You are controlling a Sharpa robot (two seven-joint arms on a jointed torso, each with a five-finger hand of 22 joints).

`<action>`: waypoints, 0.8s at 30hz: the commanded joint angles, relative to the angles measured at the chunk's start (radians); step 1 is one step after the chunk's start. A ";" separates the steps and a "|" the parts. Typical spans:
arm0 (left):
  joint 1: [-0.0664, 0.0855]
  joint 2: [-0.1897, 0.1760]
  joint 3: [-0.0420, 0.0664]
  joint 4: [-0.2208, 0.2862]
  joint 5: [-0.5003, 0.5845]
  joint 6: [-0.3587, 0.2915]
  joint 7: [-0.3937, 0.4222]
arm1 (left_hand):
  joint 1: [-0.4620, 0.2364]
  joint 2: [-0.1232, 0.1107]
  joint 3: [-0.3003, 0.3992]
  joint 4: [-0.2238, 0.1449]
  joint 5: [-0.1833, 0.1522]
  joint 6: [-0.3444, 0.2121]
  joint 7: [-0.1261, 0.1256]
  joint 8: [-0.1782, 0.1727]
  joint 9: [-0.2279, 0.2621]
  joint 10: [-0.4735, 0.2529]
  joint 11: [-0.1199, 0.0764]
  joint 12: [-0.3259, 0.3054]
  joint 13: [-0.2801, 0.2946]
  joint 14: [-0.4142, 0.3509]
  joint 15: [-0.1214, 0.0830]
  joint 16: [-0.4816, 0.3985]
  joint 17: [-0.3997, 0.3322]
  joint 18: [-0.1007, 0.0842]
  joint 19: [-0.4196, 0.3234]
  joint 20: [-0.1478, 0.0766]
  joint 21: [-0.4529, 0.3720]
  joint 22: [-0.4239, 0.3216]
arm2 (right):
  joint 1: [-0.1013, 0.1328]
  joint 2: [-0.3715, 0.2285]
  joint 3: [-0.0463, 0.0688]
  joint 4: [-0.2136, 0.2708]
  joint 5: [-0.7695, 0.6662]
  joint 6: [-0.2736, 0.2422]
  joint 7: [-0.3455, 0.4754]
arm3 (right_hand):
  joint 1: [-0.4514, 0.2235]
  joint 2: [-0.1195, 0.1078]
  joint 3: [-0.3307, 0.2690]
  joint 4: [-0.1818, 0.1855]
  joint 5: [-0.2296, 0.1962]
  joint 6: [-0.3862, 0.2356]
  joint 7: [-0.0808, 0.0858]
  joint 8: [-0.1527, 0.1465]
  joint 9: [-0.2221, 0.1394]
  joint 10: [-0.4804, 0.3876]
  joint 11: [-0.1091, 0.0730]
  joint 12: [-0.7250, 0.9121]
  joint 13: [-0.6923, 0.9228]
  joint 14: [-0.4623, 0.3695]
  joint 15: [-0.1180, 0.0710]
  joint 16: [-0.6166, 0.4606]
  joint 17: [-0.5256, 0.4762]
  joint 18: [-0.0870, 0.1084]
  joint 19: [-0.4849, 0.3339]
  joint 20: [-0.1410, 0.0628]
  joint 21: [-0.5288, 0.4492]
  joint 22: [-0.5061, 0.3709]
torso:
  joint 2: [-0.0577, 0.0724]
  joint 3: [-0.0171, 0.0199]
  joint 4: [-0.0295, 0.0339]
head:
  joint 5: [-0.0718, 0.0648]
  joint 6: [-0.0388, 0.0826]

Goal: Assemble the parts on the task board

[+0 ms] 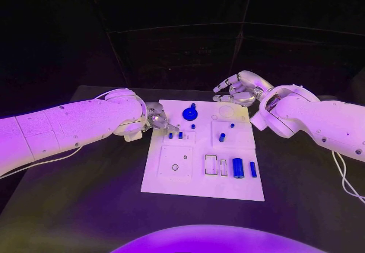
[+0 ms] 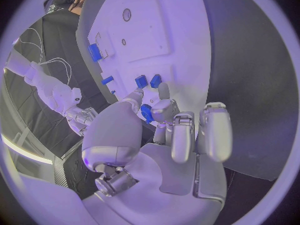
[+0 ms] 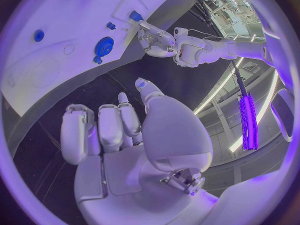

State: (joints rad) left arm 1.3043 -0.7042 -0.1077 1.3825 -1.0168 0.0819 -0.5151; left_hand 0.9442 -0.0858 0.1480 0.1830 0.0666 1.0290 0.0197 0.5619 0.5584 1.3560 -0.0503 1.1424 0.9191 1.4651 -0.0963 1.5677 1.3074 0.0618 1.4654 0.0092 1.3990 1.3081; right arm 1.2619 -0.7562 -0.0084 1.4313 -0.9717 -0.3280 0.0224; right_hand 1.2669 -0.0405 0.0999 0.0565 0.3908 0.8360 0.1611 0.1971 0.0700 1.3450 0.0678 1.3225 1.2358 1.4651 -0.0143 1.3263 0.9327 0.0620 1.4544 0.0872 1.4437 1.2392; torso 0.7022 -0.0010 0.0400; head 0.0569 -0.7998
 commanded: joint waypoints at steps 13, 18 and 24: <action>0.003 0.004 0.017 -0.006 0.135 -0.264 0.292 | 0.290 0.062 -0.003 -0.093 0.010 -0.207 0.094 -0.086 -0.051 -0.345 0.085 -0.328 -0.355 -0.020 0.058 -0.196 -0.033 0.101 -0.244 0.050 -0.483 -0.563 | 0.002 0.001 0.001 -0.004 0.006 -0.008 0.011 | 0.001 0.005 -0.002 0.005 0.004 -0.005 0.000 0.005 -0.002 -0.007 0.002 -0.007 -0.001 0.007 0.000 -0.005 -0.001 0.001 -0.006 0.001 -0.007 -0.002 | 0.001 0.0010 -0.0002 | -0.009 0.007; 0.001 0.037 0.009 -0.024 0.036 -0.308 0.429 | 0.425 0.024 0.148 -0.186 0.009 -0.197 0.121 -0.180 -0.173 -0.427 0.123 -0.497 -0.505 -0.094 0.093 -0.287 -0.157 0.121 -0.292 0.087 -0.597 -0.665 | 0.002 0.002 0.001 -0.004 0.007 -0.007 0.012 | 0.002 0.006 -0.002 0.005 0.005 -0.006 0.000 0.005 -0.002 -0.008 0.002 -0.008 -0.004 0.006 0.000 -0.005 -0.002 0.001 -0.007 0.001 -0.007 -0.002 | 0.002 0.0003 -0.0027 | -0.015 0.014; -0.003 0.078 -0.006 -0.057 -0.127 -0.310 0.522 | 0.425 -0.032 0.262 -0.230 0.010 -0.148 0.124 -0.256 -0.277 -0.428 0.130 -0.600 -0.628 -0.083 0.095 -0.275 -0.170 0.114 -0.259 0.093 -0.570 -0.632 | 0.002 0.003 0.001 -0.004 0.007 -0.007 0.012 | 0.002 0.006 -0.002 0.005 0.005 -0.006 0.000 0.005 -0.002 -0.008 0.002 -0.008 -0.004 0.006 0.000 -0.005 -0.002 0.001 -0.007 0.001 -0.007 -0.002 | 0.001 0.0009 -0.0006 | -0.023 0.018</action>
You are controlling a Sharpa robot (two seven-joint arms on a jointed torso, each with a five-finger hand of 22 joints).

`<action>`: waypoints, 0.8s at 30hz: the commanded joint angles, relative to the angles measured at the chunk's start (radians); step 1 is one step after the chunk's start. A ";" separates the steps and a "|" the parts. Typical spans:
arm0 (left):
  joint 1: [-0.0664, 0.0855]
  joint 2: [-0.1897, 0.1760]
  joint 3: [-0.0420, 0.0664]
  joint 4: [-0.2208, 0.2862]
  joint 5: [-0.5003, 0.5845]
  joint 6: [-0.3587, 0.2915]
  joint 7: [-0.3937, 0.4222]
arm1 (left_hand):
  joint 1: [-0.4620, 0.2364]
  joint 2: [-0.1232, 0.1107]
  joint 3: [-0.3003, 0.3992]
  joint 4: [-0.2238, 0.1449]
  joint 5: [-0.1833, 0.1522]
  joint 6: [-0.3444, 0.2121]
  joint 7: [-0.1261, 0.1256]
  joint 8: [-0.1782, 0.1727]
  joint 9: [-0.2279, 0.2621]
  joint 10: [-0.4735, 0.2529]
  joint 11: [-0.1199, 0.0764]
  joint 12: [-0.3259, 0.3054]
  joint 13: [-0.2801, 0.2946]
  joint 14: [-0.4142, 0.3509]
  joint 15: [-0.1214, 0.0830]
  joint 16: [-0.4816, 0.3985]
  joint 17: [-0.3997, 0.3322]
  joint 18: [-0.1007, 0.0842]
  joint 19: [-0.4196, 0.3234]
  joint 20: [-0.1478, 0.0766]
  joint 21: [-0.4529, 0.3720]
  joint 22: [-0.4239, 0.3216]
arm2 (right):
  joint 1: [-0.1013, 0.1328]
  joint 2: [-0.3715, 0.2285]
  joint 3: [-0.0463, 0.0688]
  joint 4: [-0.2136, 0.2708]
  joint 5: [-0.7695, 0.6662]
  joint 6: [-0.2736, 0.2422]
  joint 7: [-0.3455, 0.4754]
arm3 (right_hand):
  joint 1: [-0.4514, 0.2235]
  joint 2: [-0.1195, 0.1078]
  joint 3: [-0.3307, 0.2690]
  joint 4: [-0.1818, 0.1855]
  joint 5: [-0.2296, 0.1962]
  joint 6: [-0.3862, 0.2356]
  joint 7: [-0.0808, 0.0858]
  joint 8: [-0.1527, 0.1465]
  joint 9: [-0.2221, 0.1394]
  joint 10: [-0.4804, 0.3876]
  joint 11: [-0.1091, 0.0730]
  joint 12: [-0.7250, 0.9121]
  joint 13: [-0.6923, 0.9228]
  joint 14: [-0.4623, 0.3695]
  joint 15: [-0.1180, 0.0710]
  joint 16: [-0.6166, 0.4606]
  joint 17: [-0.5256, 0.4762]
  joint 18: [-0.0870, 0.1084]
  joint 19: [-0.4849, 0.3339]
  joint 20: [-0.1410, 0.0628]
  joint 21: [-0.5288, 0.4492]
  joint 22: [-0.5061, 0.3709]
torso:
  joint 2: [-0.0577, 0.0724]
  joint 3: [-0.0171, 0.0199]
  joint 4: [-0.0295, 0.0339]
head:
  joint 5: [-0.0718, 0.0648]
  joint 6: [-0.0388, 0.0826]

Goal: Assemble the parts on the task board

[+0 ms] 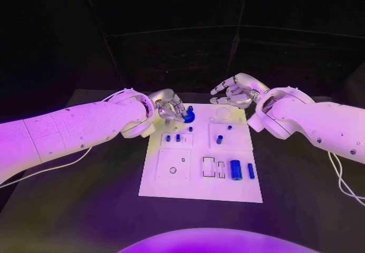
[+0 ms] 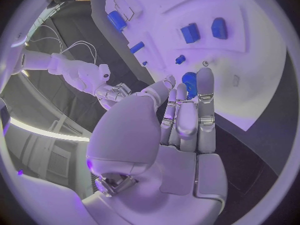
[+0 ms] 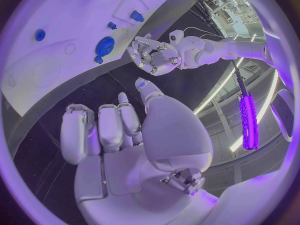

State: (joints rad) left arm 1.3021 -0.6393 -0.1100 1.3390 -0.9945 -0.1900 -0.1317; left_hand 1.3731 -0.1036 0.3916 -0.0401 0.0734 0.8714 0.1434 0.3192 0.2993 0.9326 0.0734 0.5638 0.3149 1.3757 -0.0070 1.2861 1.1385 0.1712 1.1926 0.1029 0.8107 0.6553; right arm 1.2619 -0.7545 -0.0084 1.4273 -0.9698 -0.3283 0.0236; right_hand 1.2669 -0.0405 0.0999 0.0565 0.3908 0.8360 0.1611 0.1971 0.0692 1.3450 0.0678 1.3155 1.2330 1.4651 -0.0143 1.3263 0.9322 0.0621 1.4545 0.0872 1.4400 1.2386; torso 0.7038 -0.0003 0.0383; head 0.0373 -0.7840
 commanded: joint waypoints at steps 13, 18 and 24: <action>-0.014 0.089 -0.021 -0.094 -0.367 0.043 0.148 | -0.064 -0.071 0.060 -0.019 0.000 0.065 -0.007 -0.088 -0.110 -0.001 0.013 -0.156 -0.172 0.103 0.009 0.103 0.084 -0.036 0.156 -0.001 0.232 0.256 | 0.002 0.007 0.001 -0.001 0.005 -0.011 0.014 | 0.003 0.006 -0.001 0.005 0.006 -0.006 0.000 0.005 -0.001 -0.009 0.002 -0.002 -0.002 0.006 0.000 -0.005 -0.002 0.001 -0.007 0.001 -0.004 -0.002 | 0.000 0.0004 -0.0003 | -0.010 0.009; -0.016 0.109 -0.021 -0.115 -0.389 0.071 0.145 | -0.069 -0.070 0.051 -0.019 0.000 0.080 -0.010 -0.097 -0.122 0.013 0.011 -0.168 -0.193 0.114 0.006 0.111 0.091 -0.040 0.173 -0.003 0.250 0.275 | 0.002 0.008 0.001 0.000 0.006 -0.015 0.015 | 0.003 0.006 -0.001 0.005 0.006 -0.006 0.000 0.005 -0.001 -0.009 0.002 -0.002 -0.002 0.006 0.000 -0.005 -0.002 0.001 -0.007 0.001 -0.004 -0.002 | 0.000 -0.0001 0.0011 | -0.015 0.010; -0.019 0.125 -0.022 -0.129 -0.406 0.089 0.142 | -0.071 -0.068 0.046 -0.020 0.000 0.093 -0.012 -0.104 -0.132 0.029 0.009 -0.177 -0.208 0.121 0.004 0.114 0.092 -0.043 0.188 -0.006 0.265 0.294 | 0.002 0.009 0.001 0.000 0.006 -0.018 0.015 | 0.004 0.007 -0.001 0.005 0.006 -0.006 0.000 0.005 -0.001 -0.012 0.002 -0.005 -0.006 0.006 -0.001 -0.006 -0.003 0.002 -0.007 0.001 -0.004 -0.003 | 0.000 -0.0001 0.0005 | -0.016 0.008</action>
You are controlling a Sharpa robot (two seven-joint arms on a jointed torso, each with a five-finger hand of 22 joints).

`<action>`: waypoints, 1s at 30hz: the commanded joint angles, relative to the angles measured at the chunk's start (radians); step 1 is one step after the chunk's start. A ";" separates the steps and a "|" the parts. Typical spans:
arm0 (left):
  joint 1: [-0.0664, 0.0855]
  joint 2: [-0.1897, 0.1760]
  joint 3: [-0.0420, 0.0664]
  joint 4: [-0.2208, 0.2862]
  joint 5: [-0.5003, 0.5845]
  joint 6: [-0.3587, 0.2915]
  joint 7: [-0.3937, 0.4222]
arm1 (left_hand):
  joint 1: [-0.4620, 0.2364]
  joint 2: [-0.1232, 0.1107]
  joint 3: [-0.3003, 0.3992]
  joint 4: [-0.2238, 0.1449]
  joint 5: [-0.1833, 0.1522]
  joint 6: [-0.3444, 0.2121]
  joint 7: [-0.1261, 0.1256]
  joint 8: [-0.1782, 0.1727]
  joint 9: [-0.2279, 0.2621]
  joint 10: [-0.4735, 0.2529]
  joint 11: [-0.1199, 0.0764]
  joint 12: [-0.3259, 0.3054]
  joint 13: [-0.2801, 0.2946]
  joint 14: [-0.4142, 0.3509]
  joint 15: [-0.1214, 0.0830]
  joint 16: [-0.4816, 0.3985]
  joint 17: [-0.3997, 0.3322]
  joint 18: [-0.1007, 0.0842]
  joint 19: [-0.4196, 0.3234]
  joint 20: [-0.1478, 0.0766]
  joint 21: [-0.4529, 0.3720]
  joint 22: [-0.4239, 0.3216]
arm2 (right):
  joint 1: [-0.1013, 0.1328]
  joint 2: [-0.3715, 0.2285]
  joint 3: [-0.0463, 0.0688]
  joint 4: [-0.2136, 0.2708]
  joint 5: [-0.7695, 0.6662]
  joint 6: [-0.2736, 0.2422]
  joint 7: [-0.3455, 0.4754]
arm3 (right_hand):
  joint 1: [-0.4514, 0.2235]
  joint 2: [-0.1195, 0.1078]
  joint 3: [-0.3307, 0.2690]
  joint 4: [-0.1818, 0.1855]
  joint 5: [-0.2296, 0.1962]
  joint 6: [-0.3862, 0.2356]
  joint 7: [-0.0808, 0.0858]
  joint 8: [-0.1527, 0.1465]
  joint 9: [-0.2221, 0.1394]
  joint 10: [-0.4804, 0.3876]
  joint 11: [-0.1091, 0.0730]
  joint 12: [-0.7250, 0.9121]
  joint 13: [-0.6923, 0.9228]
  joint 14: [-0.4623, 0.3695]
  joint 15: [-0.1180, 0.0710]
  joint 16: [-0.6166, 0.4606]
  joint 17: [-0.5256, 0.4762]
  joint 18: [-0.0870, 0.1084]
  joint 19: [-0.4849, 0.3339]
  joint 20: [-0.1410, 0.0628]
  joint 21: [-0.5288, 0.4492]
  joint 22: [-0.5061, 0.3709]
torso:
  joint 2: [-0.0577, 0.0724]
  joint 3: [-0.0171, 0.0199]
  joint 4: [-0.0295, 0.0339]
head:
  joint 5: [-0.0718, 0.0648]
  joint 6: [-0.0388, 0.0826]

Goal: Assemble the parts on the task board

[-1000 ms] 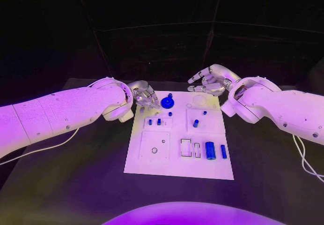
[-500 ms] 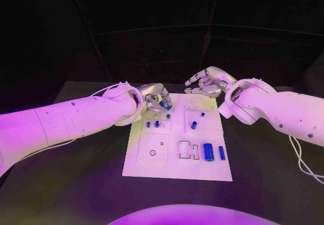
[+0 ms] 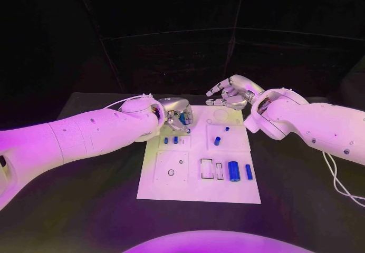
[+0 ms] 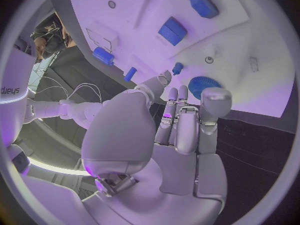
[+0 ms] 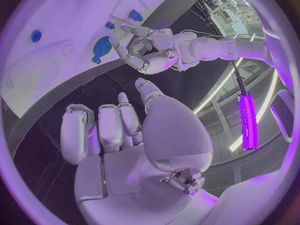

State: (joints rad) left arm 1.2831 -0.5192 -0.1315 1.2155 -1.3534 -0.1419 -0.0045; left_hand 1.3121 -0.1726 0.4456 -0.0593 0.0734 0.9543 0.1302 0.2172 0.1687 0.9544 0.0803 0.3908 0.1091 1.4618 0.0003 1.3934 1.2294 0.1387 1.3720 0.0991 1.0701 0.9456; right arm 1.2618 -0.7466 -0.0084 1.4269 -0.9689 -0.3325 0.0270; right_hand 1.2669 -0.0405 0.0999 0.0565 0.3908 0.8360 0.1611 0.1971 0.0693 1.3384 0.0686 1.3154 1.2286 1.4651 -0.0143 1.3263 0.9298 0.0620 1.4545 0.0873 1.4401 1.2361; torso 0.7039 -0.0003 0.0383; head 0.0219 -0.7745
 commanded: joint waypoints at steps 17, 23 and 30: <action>-0.012 0.038 -0.002 -0.055 -0.068 0.074 0.000 | -0.004 0.017 -0.003 -0.004 0.001 0.040 -0.001 -0.008 -0.014 0.045 -0.002 -0.015 -0.024 0.039 -0.008 0.003 -0.013 -0.015 0.027 -0.007 0.021 0.022 | 0.002 0.003 0.001 0.002 0.005 -0.014 0.011 | 0.004 0.007 -0.001 0.005 0.006 -0.006 0.000 0.005 -0.001 -0.006 0.001 -0.005 -0.001 0.006 -0.001 -0.006 -0.001 0.002 -0.007 0.001 -0.004 -0.001 | -0.001 0.0001 0.0014 | -0.004 -0.003; -0.016 0.045 -0.003 -0.066 -0.073 0.074 0.003 | 0.000 0.025 0.005 -0.006 0.001 0.051 -0.003 -0.009 -0.017 0.057 -0.005 -0.021 -0.031 0.039 -0.010 0.003 -0.016 -0.016 0.030 -0.009 0.024 0.026 | 0.002 0.004 0.001 0.003 0.005 -0.013 0.011 | 0.006 0.007 -0.001 0.005 0.007 -0.007 0.000 0.005 -0.001 -0.005 0.001 -0.005 -0.001 0.006 -0.001 -0.006 0.001 0.001 -0.007 0.001 -0.004 0.000 | -0.001 -0.0001 0.0010 | -0.006 -0.005; -0.022 0.051 -0.002 -0.074 -0.076 0.076 0.001 | 0.002 0.030 0.011 -0.007 0.001 0.058 -0.004 -0.010 -0.020 0.064 -0.006 -0.026 -0.036 0.040 -0.011 0.003 -0.017 -0.018 0.034 -0.010 0.031 0.036 | 0.002 0.006 0.001 0.003 0.005 -0.012 0.011 | 0.006 0.007 -0.001 0.005 0.007 -0.007 0.000 0.005 -0.001 -0.005 0.001 -0.005 -0.001 0.006 -0.001 -0.006 0.001 0.001 -0.007 0.001 -0.004 0.000 | -0.001 -0.0003 0.0012 | -0.008 -0.005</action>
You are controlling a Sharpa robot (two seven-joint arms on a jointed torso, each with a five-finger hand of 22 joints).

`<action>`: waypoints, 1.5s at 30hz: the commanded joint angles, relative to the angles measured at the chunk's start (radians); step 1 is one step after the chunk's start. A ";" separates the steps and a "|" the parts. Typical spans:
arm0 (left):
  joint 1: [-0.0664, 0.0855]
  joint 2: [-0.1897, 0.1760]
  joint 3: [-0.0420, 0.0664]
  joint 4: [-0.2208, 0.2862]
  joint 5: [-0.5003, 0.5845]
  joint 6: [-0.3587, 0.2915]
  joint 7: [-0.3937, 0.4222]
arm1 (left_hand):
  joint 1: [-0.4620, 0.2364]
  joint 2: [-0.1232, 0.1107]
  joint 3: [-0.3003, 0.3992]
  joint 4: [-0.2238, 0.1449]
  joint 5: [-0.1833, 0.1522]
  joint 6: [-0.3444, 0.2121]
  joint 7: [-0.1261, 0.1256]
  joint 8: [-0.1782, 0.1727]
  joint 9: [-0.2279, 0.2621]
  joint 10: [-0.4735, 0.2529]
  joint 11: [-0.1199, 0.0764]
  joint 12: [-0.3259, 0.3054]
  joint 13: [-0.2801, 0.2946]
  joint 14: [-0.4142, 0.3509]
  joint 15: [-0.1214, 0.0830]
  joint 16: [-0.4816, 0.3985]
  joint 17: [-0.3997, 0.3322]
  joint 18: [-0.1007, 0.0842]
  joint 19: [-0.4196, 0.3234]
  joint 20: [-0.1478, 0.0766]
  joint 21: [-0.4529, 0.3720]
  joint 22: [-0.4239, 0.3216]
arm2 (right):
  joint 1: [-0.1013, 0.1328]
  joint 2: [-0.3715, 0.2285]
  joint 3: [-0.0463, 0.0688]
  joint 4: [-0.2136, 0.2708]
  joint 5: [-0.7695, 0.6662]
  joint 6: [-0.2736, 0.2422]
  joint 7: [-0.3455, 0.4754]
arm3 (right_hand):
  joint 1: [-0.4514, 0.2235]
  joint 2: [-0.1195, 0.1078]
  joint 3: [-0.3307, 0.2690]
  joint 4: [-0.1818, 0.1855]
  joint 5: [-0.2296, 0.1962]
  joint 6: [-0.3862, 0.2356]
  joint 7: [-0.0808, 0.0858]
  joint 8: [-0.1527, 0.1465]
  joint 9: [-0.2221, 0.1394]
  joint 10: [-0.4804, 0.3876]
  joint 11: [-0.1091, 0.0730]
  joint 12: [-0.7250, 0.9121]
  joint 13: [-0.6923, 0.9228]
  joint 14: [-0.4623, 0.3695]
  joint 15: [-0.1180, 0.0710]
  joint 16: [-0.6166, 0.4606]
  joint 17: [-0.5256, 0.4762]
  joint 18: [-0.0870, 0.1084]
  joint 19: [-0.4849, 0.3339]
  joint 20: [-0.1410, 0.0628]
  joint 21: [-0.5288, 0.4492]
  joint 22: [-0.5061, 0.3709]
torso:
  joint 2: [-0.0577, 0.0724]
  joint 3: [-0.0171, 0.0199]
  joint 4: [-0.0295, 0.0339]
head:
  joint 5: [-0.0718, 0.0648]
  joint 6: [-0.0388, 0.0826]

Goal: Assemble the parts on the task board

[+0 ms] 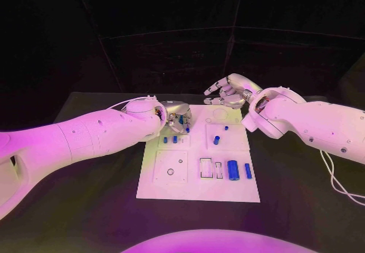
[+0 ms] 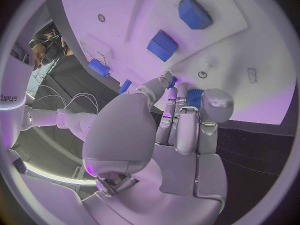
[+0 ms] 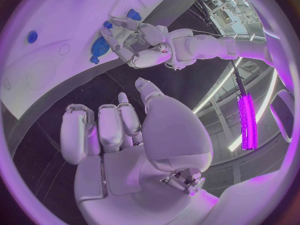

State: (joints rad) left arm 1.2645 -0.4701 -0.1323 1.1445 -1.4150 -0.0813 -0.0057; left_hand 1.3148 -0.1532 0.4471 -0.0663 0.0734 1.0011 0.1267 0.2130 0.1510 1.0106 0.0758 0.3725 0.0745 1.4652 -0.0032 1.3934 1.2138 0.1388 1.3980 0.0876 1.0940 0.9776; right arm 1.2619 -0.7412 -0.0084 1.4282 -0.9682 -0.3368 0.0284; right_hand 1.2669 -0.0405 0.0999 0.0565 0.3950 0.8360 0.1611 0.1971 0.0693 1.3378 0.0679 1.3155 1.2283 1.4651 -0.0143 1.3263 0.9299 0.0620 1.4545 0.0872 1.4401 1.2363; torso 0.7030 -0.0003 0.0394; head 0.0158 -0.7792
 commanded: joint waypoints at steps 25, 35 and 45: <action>-0.006 0.012 -0.001 -0.007 -0.015 0.020 0.009 | -0.004 0.014 0.015 -0.001 -0.001 0.023 -0.002 -0.008 -0.006 0.025 -0.004 -0.015 -0.007 0.037 -0.010 0.003 -0.005 -0.021 0.014 -0.001 0.017 0.018 | 0.002 0.003 0.001 0.002 0.004 -0.007 0.008 | 0.008 0.008 -0.001 0.005 0.003 -0.007 0.000 0.005 -0.001 -0.004 0.001 -0.004 0.001 0.006 -0.001 -0.005 0.002 0.001 -0.007 0.001 -0.004 0.001 | 0.000 0.0001 0.0009 | -0.002 -0.006; -0.007 0.011 -0.001 -0.007 -0.015 0.008 0.009 | 0.008 0.041 0.042 -0.009 -0.002 0.061 -0.006 -0.004 -0.010 0.073 -0.014 -0.024 -0.007 0.039 -0.018 0.007 -0.004 -0.024 0.021 -0.007 0.027 0.033 | 0.002 0.005 0.001 0.001 0.004 -0.005 0.007 | 0.008 0.008 -0.001 0.005 0.003 -0.007 0.000 0.005 -0.001 -0.004 0.001 -0.004 0.001 0.006 -0.001 -0.005 0.002 0.001 -0.007 0.001 -0.004 0.001 | 0.000 0.0001 0.0012 | -0.002 -0.006; -0.008 0.007 -0.001 -0.005 -0.015 -0.040 0.009 | 0.025 0.065 0.081 -0.034 -0.005 0.096 -0.004 -0.009 -0.016 0.121 -0.019 -0.051 -0.006 0.040 -0.023 0.012 -0.003 -0.027 0.028 -0.014 0.039 0.050 | 0.002 0.006 0.001 0.000 0.004 -0.004 0.006 | 0.008 0.008 -0.001 0.005 0.003 -0.007 0.000 0.005 -0.001 -0.004 0.001 -0.004 0.001 0.006 -0.001 -0.005 0.002 0.001 -0.007 0.001 -0.004 0.001 | -0.001 -0.0004 0.0005 | -0.002 -0.003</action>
State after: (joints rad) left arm 1.2576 -0.4614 -0.1320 1.1390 -1.4221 -0.0998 -0.0048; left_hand 1.3396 -0.0997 0.5222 -0.1023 0.0725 1.0919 0.1222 0.2046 0.1339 1.1271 0.0564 0.3266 0.0681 1.4652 -0.0178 1.4019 1.2090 0.1239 1.4195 0.0732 1.1299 1.0267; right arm 1.2619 -0.7363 -0.0083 1.4280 -0.9678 -0.3366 0.0279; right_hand 1.2711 -0.0363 0.0999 0.0565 0.3950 0.8360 0.1611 0.1971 0.0694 1.3379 0.0679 1.3155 1.2286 1.4651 -0.0143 1.3263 0.9309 0.0621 1.4545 0.0873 1.4401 1.2365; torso 0.7024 -0.0003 0.0403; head 0.0137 -0.7834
